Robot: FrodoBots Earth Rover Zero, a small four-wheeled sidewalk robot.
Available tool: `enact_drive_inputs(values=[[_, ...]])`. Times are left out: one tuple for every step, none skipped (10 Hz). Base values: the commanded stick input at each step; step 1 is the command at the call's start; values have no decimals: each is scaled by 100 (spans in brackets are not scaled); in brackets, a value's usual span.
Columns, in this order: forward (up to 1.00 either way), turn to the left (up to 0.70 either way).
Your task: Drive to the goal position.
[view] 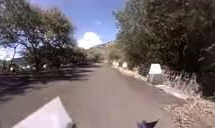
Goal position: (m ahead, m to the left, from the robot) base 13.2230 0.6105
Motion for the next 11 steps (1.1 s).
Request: enact_drive_inputs(values=[[50, 0], [50, 0], [50, 0], [50, 0], [50, 0], [50, 0], [50, 0], [50, 0], [50, 0], [50, 0], [50, 0]])
